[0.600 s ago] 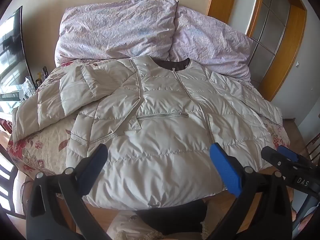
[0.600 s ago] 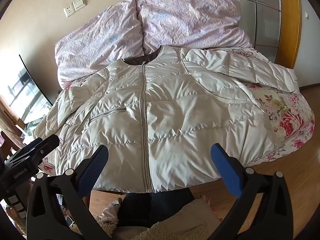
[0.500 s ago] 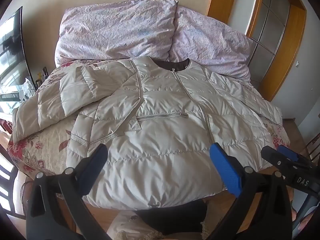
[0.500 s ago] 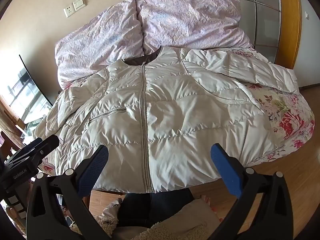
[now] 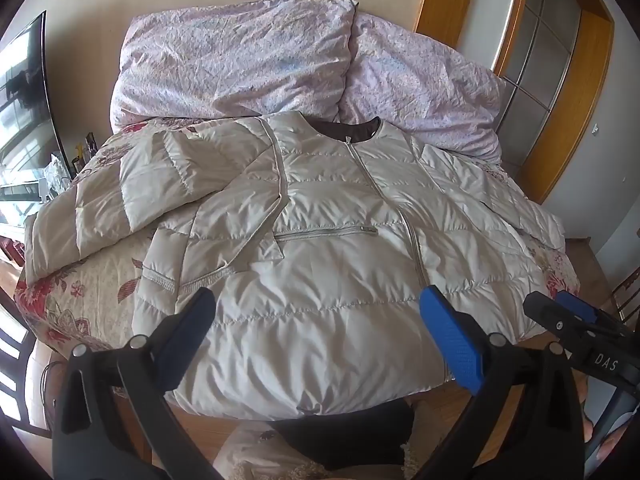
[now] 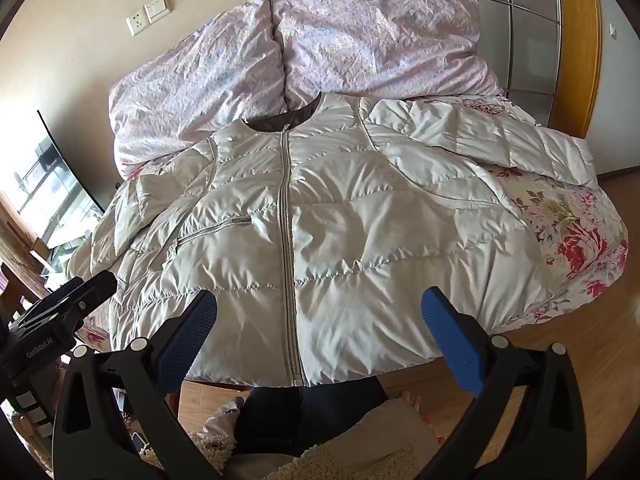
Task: Fold large clothes
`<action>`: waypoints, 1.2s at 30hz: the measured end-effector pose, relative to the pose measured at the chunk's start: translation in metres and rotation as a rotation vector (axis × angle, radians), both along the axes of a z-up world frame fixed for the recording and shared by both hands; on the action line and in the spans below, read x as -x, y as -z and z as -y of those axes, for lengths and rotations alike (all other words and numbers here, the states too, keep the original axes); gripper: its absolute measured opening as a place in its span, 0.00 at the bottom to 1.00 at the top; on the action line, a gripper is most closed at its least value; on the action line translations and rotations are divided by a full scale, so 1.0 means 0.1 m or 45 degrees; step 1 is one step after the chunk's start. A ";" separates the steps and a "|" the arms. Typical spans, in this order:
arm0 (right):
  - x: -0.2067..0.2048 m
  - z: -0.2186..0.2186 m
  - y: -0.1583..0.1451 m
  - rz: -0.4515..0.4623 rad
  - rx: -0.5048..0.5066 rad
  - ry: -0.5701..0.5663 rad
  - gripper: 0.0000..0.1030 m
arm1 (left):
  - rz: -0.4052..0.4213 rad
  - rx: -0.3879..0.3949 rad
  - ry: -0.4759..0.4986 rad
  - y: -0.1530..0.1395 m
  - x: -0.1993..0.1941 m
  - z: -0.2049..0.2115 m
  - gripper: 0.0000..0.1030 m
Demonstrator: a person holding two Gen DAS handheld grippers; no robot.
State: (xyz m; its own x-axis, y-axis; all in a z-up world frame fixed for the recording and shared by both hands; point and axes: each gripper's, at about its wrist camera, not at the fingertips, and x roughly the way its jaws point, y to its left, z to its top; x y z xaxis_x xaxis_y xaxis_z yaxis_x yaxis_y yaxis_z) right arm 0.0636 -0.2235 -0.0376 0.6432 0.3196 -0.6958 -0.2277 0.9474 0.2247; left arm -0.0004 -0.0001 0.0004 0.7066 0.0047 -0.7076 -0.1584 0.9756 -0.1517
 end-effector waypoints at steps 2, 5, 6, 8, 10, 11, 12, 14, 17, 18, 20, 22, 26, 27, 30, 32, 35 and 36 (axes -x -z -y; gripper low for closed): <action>0.00 0.00 0.00 0.000 -0.001 0.000 0.99 | 0.000 0.001 0.001 0.00 0.00 0.00 0.98; 0.00 0.00 0.00 0.000 -0.001 0.001 0.99 | 0.000 0.000 0.000 0.00 0.00 0.00 0.98; -0.01 0.01 0.00 0.000 -0.002 0.002 0.99 | 0.000 0.000 0.000 0.00 0.00 0.00 0.98; -0.01 0.00 0.00 0.001 0.000 0.001 0.99 | 0.000 0.000 -0.001 0.00 0.00 0.00 0.98; -0.01 0.00 0.00 0.000 0.000 -0.001 0.99 | 0.000 0.000 0.000 0.00 0.00 0.00 0.98; -0.01 0.01 0.00 -0.001 0.000 -0.001 0.99 | 0.000 0.000 0.000 0.00 0.00 0.00 0.98; -0.01 0.01 0.00 -0.001 -0.001 -0.001 0.99 | 0.000 0.000 0.000 0.00 0.00 0.00 0.98; -0.01 0.01 0.00 0.001 0.000 0.000 0.99 | 0.000 -0.001 0.001 0.00 0.00 0.00 0.98; -0.01 0.01 0.00 0.001 -0.002 0.000 0.99 | -0.001 0.000 0.000 0.00 0.00 0.00 0.98; -0.01 0.01 0.00 0.002 -0.001 0.000 0.99 | 0.000 -0.001 0.000 0.00 0.00 0.00 0.98; -0.01 0.01 0.01 0.001 -0.002 0.000 0.99 | 0.001 -0.001 0.001 0.00 0.00 0.00 0.98; -0.01 0.01 0.01 0.001 -0.001 0.000 0.99 | 0.002 -0.001 0.002 0.00 0.01 -0.02 0.98; -0.01 0.01 0.00 0.001 -0.002 -0.002 0.99 | 0.004 -0.002 0.003 -0.03 0.02 -0.04 0.98; -0.01 0.01 0.00 0.002 -0.002 -0.002 0.99 | 0.003 -0.001 0.002 -0.03 0.02 -0.03 0.98; -0.01 0.02 0.00 0.001 -0.002 -0.001 0.99 | 0.003 -0.002 0.002 -0.02 0.02 -0.03 0.98; -0.01 0.00 0.01 0.001 -0.003 -0.001 0.99 | 0.004 -0.004 0.001 -0.03 0.02 -0.03 0.98; 0.00 -0.02 0.01 0.000 -0.004 -0.002 0.99 | 0.004 -0.003 0.002 -0.02 0.02 -0.03 0.98; 0.00 -0.02 0.01 0.000 -0.004 -0.003 0.99 | 0.004 -0.003 0.002 -0.02 0.02 -0.03 0.98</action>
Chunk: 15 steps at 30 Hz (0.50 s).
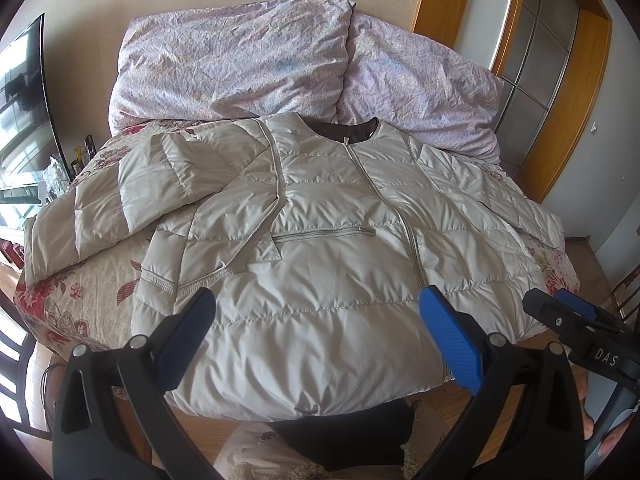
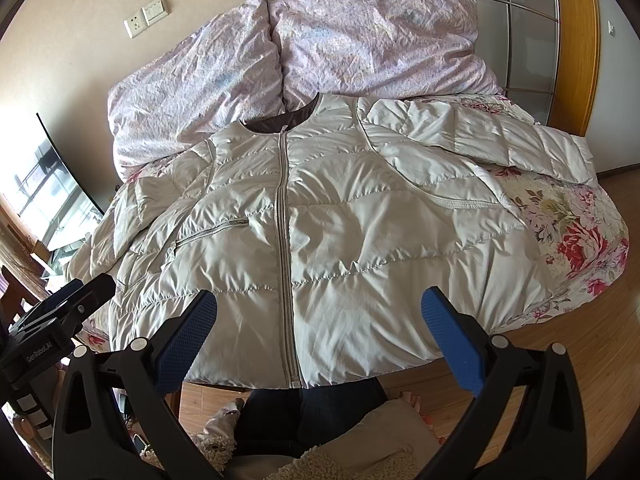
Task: Fold large clothes
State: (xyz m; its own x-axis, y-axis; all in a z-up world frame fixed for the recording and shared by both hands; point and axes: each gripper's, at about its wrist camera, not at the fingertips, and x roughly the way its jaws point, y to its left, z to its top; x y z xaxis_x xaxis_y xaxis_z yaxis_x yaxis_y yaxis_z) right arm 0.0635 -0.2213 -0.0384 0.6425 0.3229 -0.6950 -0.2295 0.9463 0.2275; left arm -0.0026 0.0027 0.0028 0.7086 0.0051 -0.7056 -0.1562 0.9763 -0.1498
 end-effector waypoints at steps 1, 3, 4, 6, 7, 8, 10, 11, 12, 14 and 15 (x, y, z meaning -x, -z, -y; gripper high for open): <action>-0.01 0.05 0.00 0.001 0.000 0.000 0.99 | 0.001 0.000 0.000 0.00 0.00 0.00 0.98; -0.01 0.04 0.00 0.000 0.000 0.000 0.99 | 0.001 0.000 0.000 0.00 0.00 0.00 0.98; -0.02 0.04 0.00 0.000 0.000 -0.001 0.99 | 0.001 0.000 0.000 0.00 0.00 0.00 0.98; -0.01 0.03 0.00 0.000 0.000 0.000 0.99 | 0.002 0.000 0.000 0.00 0.00 0.00 0.98; 0.00 0.03 0.00 -0.001 -0.001 0.000 0.99 | 0.002 0.000 0.000 0.00 0.00 0.00 0.98; -0.01 0.04 0.00 -0.003 -0.002 -0.001 0.99 | 0.001 0.000 0.000 0.00 0.00 0.00 0.98; -0.03 0.05 0.00 -0.001 -0.001 0.001 0.99 | 0.001 0.000 0.000 0.00 0.00 0.00 0.98; -0.03 0.05 -0.01 0.000 -0.001 0.002 0.99 | 0.001 0.000 -0.001 0.00 0.00 0.00 0.98; -0.03 0.07 -0.01 0.000 -0.003 0.003 0.99 | 0.001 0.000 0.000 0.00 0.00 0.00 0.98; -0.02 0.05 -0.01 -0.001 -0.002 0.001 0.99 | 0.001 -0.001 0.000 0.00 0.00 0.00 0.98; -0.02 0.05 0.00 -0.001 -0.002 -0.001 0.99 | 0.002 -0.001 0.000 0.00 0.00 0.00 0.98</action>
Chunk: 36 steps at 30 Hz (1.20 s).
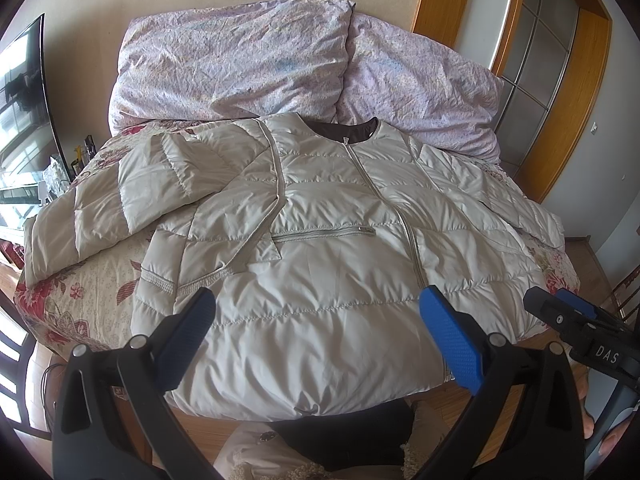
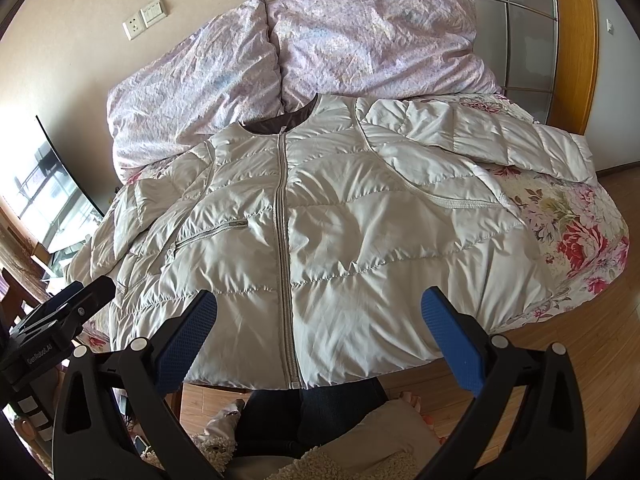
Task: Fold large clothes
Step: 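Grasp the jacket sleeve cuff with the right gripper and lift it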
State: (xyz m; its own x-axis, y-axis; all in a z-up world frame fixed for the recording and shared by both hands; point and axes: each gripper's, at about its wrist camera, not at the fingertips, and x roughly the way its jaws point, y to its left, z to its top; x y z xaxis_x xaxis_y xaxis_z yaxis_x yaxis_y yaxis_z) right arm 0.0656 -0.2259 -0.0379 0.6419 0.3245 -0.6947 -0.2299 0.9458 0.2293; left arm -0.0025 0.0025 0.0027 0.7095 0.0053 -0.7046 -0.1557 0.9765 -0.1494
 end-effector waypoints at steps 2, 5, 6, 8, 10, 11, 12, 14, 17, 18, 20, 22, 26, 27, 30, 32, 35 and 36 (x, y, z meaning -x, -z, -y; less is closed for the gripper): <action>0.00 -0.01 0.00 0.000 0.001 -0.001 0.99 | 0.000 0.000 0.000 0.00 0.00 0.00 0.98; 0.00 0.00 -0.01 -0.002 0.000 -0.004 0.99 | -0.001 0.001 0.000 0.00 0.00 0.00 0.98; 0.01 0.01 0.00 -0.001 0.000 -0.005 0.99 | -0.001 0.000 0.000 0.00 0.00 0.00 0.98; 0.00 0.01 0.00 -0.002 -0.001 -0.005 0.99 | 0.000 0.000 0.000 0.00 0.00 0.00 0.98; 0.00 0.01 0.00 -0.001 0.000 -0.003 0.99 | 0.000 0.000 0.000 0.00 0.00 0.00 0.98; 0.00 0.02 0.00 -0.001 0.000 -0.002 0.99 | 0.000 -0.001 -0.001 0.00 0.00 0.00 0.98; -0.01 0.02 0.01 -0.002 -0.001 -0.002 0.99 | 0.000 0.000 -0.001 0.00 0.00 0.00 0.98; -0.02 0.04 0.01 -0.004 -0.002 -0.002 0.99 | -0.001 0.000 -0.001 0.00 0.00 0.00 0.98; -0.05 0.00 0.00 -0.004 -0.005 0.002 0.99 | 0.001 0.000 0.000 0.00 0.00 0.00 0.98; -0.05 0.01 0.00 -0.003 -0.005 0.003 0.99 | 0.000 0.000 -0.001 0.00 0.00 0.00 0.98; -0.09 -0.01 0.02 -0.005 -0.008 0.009 0.99 | -0.003 0.000 -0.004 0.00 0.00 -0.01 0.98; -0.15 0.00 0.04 -0.010 -0.010 0.025 0.99 | -0.013 0.002 -0.010 0.02 -0.05 0.01 0.98; -0.33 0.08 0.08 -0.009 -0.030 0.079 0.99 | -0.048 0.009 -0.020 0.06 -0.28 -0.02 0.98; -0.39 0.12 0.09 0.001 -0.046 0.098 0.99 | -0.058 0.012 -0.025 0.08 -0.32 -0.04 0.98; -0.58 0.33 0.14 0.047 -0.152 0.125 0.99 | -0.095 0.037 -0.035 0.16 -0.48 -0.13 0.98; -0.75 0.53 0.19 0.065 -0.233 0.155 0.99 | -0.117 0.059 -0.039 0.22 -0.58 -0.20 0.98; -1.08 0.88 0.26 0.015 -0.275 0.293 0.99 | -0.145 0.098 -0.030 0.32 -0.74 -0.31 0.98; -1.18 1.02 0.29 -0.003 -0.310 0.339 0.99 | -0.153 0.116 -0.026 0.35 -0.80 -0.35 0.98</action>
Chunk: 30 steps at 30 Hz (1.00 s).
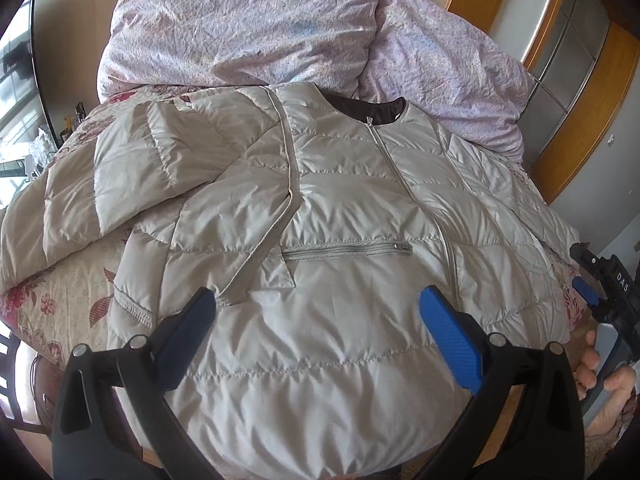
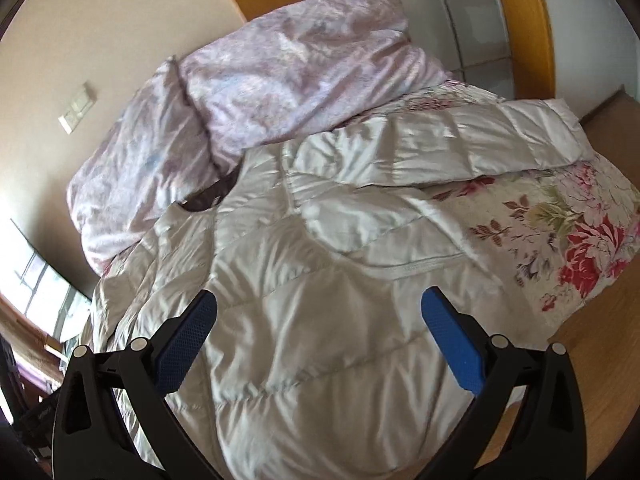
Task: Fold large clothes
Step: 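Grasp the jacket sleeve cuff with the right gripper and lift it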
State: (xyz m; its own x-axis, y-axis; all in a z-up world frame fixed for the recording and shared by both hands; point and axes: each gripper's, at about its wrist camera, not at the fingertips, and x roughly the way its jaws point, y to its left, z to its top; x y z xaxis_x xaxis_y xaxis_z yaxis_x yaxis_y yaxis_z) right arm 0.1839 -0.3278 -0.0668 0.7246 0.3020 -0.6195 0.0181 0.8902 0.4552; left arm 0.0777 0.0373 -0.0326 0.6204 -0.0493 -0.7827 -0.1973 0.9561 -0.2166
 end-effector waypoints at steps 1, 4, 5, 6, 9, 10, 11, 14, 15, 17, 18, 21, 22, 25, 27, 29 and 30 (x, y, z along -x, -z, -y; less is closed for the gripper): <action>-0.12 0.19 0.04 -0.027 -0.059 0.059 0.99 | -0.002 0.018 0.007 0.03 -0.05 -0.03 0.98; -0.46 0.81 0.16 -0.097 -0.216 0.282 0.99 | 0.013 0.073 0.035 0.09 -0.20 -0.10 0.98; -0.54 1.00 0.22 -0.114 -0.252 0.354 0.95 | 0.019 0.082 0.042 0.10 -0.24 -0.12 0.98; -0.62 1.17 0.27 -0.133 -0.285 0.416 0.86 | 0.023 0.087 0.045 0.12 -0.28 -0.13 0.98; -0.86 1.75 0.49 -0.210 -0.406 0.602 0.67 | 0.034 0.108 0.041 0.16 -0.38 -0.17 0.98; -0.90 1.87 0.55 -0.226 -0.449 0.644 0.63 | 0.043 0.128 0.036 0.17 -0.41 -0.20 0.98; -0.91 2.00 0.62 -0.241 -0.503 0.694 0.59 | 0.054 0.154 0.029 0.18 -0.43 -0.23 0.98; -0.94 2.25 0.79 -0.251 -0.630 0.779 0.55 | 0.099 0.228 0.008 0.20 -0.47 -0.31 0.98; -0.97 2.31 0.83 -0.245 -0.653 0.786 0.52 | 0.105 0.229 0.005 0.20 -0.48 -0.32 0.98; -1.01 2.38 0.92 -0.239 -0.701 0.791 0.49 | 0.116 0.210 0.007 0.20 -0.51 -0.32 0.98; -1.02 2.42 0.97 -0.235 -0.740 0.792 0.47 | 0.121 0.200 0.008 0.20 -0.53 -0.31 0.98; -1.06 2.51 1.07 -0.207 -0.815 0.825 0.39 | 0.136 0.209 0.011 0.20 -0.55 -0.32 0.98; -1.06 2.54 1.08 -0.195 -0.821 0.837 0.39 | 0.139 0.212 0.010 0.21 -0.55 -0.33 0.98; -1.12 2.58 1.07 -0.166 -0.820 0.868 0.38 | 0.143 0.194 0.000 0.22 -0.54 -0.34 0.98; -1.13 2.61 1.06 -0.159 -0.802 0.881 0.33 | 0.150 0.188 -0.004 0.22 -0.54 -0.35 0.98; -1.14 2.62 1.06 -0.171 -0.765 0.894 0.25 | 0.159 0.198 -0.006 0.22 -0.54 -0.36 0.98; -1.15 2.62 1.05 -0.180 -0.741 0.898 0.20 | 0.160 0.203 -0.010 0.23 -0.55 -0.37 0.98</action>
